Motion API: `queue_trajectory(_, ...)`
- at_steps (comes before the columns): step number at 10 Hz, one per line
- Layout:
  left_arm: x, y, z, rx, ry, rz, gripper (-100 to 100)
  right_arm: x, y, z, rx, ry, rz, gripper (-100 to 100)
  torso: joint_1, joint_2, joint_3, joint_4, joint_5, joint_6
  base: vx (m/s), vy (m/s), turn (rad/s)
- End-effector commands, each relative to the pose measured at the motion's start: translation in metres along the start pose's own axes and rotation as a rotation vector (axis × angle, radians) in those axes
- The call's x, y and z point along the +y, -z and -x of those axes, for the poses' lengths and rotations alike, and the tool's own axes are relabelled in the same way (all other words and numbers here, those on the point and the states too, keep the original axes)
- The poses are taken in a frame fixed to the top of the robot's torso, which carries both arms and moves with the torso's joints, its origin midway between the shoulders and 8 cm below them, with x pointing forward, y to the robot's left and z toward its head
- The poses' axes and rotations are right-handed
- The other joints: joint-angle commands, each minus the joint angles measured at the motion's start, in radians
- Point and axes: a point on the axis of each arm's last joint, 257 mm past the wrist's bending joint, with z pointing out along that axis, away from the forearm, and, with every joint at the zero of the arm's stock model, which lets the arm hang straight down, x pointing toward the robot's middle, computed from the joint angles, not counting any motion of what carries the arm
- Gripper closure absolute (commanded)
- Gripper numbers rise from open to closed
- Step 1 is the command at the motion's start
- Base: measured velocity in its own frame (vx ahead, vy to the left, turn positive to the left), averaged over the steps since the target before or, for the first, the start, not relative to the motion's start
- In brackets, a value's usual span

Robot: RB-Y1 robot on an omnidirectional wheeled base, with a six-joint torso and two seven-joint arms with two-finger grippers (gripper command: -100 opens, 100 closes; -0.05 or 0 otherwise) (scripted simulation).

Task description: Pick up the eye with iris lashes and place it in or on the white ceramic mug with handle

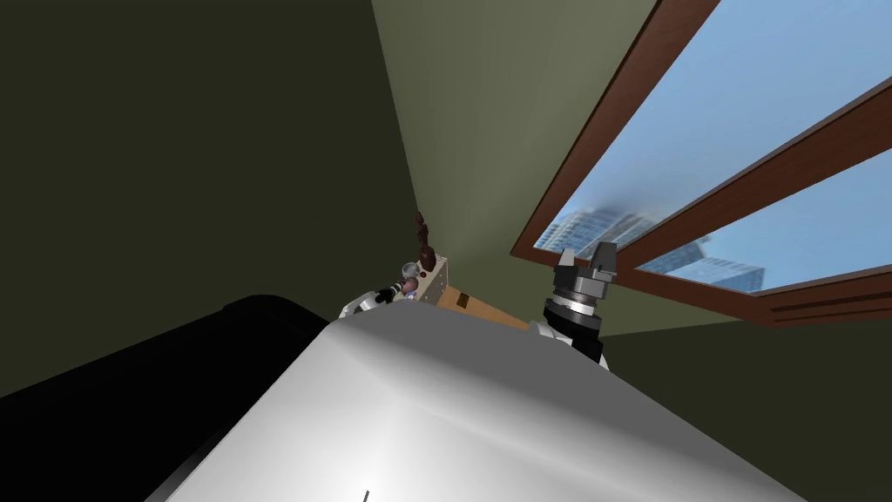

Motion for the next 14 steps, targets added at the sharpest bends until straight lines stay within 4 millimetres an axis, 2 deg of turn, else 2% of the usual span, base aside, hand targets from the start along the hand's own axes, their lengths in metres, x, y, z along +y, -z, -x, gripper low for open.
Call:
queue_trajectory(1, 0.000, 0.000, 0.000, 0.000, 0.000, 0.000, -100, 0.000, 0.000, 0.000, 0.000, 0.000, 0.000, 0, 0.000, 0.000, 0.000, 0.000, 0.000, 0.000, 0.054, 0.037, -0.027)
queue_trajectory(2, 0.002, 0.000, -0.001, 0.002, -0.001, 0.007, 0, 0.000, 0.000, 0.000, 0.000, 0.000, 0.000, 0, -0.003, 0.003, 0.002, 0.001, -0.001, 0.000, 0.010, 0.009, 0.003)
queue_trajectory(3, 0.004, -0.005, -0.001, -0.003, 0.003, 0.007, -100, 0.000, 0.000, 0.000, 0.000, 0.000, 0.000, 0, -0.006, 0.006, 0.004, 0.001, -0.001, 0.000, 0.008, 0.008, -0.038)
queue_trajectory(6, 0.008, -0.015, -0.002, -0.009, 0.011, 0.008, -100, 0.000, 0.000, 0.000, 0.000, 0.000, 0.000, 0, -0.006, 0.008, 0.004, 0.002, -0.002, 0.000, 0.007, 0.011, -0.035)
queue_trajectory(7, 0.008, -0.013, -0.002, -0.007, 0.010, 0.009, -100, 0.000, 0.000, 0.000, 0.000, 0.000, 0.000, 0, -0.006, 0.008, 0.005, 0.002, -0.002, 0.000, 0.003, 0.005, -0.007)
queue_trajectory(8, 0.008, -0.013, -0.002, -0.008, 0.010, 0.008, 100, 0.000, 0.000, 0.000, 0.000, 0.000, 0.000, 0, -0.007, 0.008, 0.005, 0.002, -0.002, 0.000, 0.000, 0.000, 0.000)
queue_trajectory(12, 0.011, -0.013, -0.003, -0.006, 0.009, 0.014, 100, 0.000, 0.000, 0.000, 0.000, 0.000, 0.000, 0, -0.008, 0.007, 0.004, 0.003, -0.002, 0.002, -0.001, 0.001, 0.006)
queue_trajectory(13, 0.011, -0.013, -0.003, -0.005, 0.009, 0.015, 0, 0.000, 0.000, 0.000, 0.000, 0.000, 0.000, 0, -0.009, 0.007, 0.005, 0.003, -0.003, 0.002, 0.000, 0.000, 0.000)
queue_trajectory(14, 0.005, -0.009, -0.001, -0.005, 0.006, 0.007, 100, 0.000, 0.000, 0.000, 0.000, 0.000, 0.000, 0, -0.009, 0.007, 0.005, 0.003, -0.003, 0.002, -0.005, -0.008, 0.030)
